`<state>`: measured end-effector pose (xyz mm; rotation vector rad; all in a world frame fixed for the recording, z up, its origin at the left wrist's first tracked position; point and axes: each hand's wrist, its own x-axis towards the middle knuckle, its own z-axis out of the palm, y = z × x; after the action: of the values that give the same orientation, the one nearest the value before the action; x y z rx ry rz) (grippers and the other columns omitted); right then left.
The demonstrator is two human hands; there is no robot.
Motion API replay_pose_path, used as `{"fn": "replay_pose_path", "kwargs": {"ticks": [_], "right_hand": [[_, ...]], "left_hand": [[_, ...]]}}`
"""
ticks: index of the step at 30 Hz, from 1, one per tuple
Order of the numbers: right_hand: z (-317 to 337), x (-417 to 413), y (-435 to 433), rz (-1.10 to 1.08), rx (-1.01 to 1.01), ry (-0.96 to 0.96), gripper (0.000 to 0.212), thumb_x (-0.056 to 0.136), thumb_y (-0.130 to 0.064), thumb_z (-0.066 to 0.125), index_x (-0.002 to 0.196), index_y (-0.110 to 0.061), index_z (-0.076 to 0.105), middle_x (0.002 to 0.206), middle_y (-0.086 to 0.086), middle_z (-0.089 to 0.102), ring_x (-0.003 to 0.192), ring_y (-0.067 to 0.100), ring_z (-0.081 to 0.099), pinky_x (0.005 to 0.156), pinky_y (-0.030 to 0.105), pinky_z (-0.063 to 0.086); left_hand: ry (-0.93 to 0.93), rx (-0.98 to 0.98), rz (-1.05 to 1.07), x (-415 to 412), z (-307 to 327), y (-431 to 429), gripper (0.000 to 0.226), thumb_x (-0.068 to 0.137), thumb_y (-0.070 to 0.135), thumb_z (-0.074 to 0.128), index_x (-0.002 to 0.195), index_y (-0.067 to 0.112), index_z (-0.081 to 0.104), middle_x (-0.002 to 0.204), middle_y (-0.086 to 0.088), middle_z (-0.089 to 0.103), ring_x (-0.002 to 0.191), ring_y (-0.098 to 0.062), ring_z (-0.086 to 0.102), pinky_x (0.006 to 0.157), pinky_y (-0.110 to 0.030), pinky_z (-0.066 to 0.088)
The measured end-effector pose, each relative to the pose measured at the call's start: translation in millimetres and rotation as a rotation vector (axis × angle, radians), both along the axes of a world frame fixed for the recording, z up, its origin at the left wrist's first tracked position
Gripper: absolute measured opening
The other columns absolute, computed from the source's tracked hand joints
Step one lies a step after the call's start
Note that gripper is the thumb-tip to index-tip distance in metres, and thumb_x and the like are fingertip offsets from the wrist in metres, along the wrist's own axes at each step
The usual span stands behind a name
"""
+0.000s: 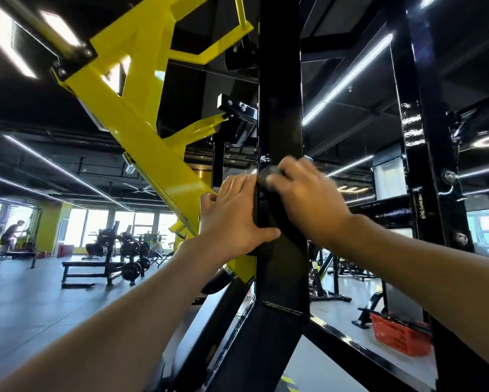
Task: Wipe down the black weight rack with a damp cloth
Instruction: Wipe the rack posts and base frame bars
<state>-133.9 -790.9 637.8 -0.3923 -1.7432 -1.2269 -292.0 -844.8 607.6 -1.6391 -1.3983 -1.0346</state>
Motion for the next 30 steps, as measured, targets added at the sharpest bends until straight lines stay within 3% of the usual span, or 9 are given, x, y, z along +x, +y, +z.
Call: {"fn": "replay_pose_path", "kwargs": {"ticks": [3,7,11,15,18,20,24,28,30], "right_hand": [[-12,11,0,-0.043,0.087,-0.298,0.028,0.085,-0.018,0.054,0.108,-0.011,0.068,0.105,0.008,0.06,0.088,0.025,0.054,0.061,0.031,0.046],[-1,6,0,0.01,-0.02,0.086,0.027,0.079,-0.009,0.073,0.106,-0.009,0.07,0.102,0.01,0.059,0.088,0.03,0.058,0.057,0.034,0.051],[-16,5,2,-0.066,0.062,-0.237,0.03,0.081,-0.016,0.066,0.111,-0.013,0.066,0.107,0.01,0.057,0.085,0.025,0.055,0.053,0.032,0.046],[4,10,1,-0.014,-0.026,0.113,0.029,0.08,-0.007,0.071,0.109,-0.012,0.069,0.102,0.01,0.055,0.087,0.032,0.059,0.053,0.04,0.055],[-10,4,5,-0.062,0.071,-0.118,0.026,0.082,-0.011,0.063,0.107,-0.011,0.069,0.102,0.01,0.057,0.084,0.029,0.057,0.05,0.032,0.046],[0,7,4,-0.074,0.087,-0.162,0.027,0.084,-0.012,0.063,0.11,-0.012,0.068,0.105,0.011,0.057,0.085,0.028,0.057,0.052,0.035,0.05],[22,-15,1,0.018,-0.043,0.271,0.03,0.085,-0.002,0.071,0.114,-0.011,0.069,0.107,0.01,0.055,0.09,0.028,0.058,0.06,0.04,0.057],[11,-14,0,-0.01,0.009,-0.023,0.034,0.087,-0.006,0.069,0.12,-0.012,0.066,0.112,0.007,0.054,0.093,0.025,0.057,0.06,0.036,0.053],[23,-3,-1,-0.003,0.017,0.056,0.034,0.088,-0.004,0.066,0.12,-0.012,0.067,0.111,0.007,0.055,0.095,0.026,0.059,0.062,0.037,0.055]], "left_hand": [[0.056,-0.067,0.045,-2,-1,-2,0.121,0.072,0.069,0.07,0.158,0.021,-0.001,0.163,0.006,0.006,0.151,-0.012,0.001,0.116,-0.04,0.013],[0.104,-0.143,0.081,-7,-4,-8,0.134,0.07,0.069,0.073,0.155,0.021,-0.019,0.165,0.009,-0.015,0.151,-0.012,-0.016,0.119,-0.042,0.01],[0.128,-0.146,0.094,-8,-7,-8,0.135,0.072,0.069,0.071,0.154,0.019,-0.024,0.164,0.007,-0.023,0.15,-0.014,-0.021,0.12,-0.041,0.008],[0.136,-0.14,0.095,-9,-9,-6,0.135,0.071,0.071,0.07,0.153,0.02,-0.025,0.163,0.007,-0.024,0.15,-0.014,-0.023,0.119,-0.041,0.009],[0.151,-0.128,0.116,-10,-9,-5,0.134,0.072,0.072,0.068,0.153,0.02,-0.026,0.163,0.007,-0.025,0.15,-0.013,-0.023,0.119,-0.041,0.011],[0.155,-0.13,0.121,-10,-9,-5,0.134,0.073,0.073,0.067,0.153,0.02,-0.026,0.163,0.006,-0.025,0.15,-0.013,-0.023,0.119,-0.04,0.011],[0.153,-0.135,0.13,-9,-10,-4,0.134,0.072,0.074,0.066,0.153,0.02,-0.026,0.163,0.005,-0.025,0.149,-0.014,-0.023,0.118,-0.04,0.012],[0.169,-0.131,0.144,-10,-9,-4,0.133,0.073,0.075,0.064,0.153,0.015,-0.023,0.163,0.002,-0.024,0.15,-0.015,-0.023,0.119,-0.041,0.011],[0.161,-0.131,0.133,-11,-10,-4,0.133,0.073,0.075,0.065,0.153,0.018,-0.025,0.163,0.004,-0.025,0.149,-0.014,-0.024,0.119,-0.04,0.011]]}}
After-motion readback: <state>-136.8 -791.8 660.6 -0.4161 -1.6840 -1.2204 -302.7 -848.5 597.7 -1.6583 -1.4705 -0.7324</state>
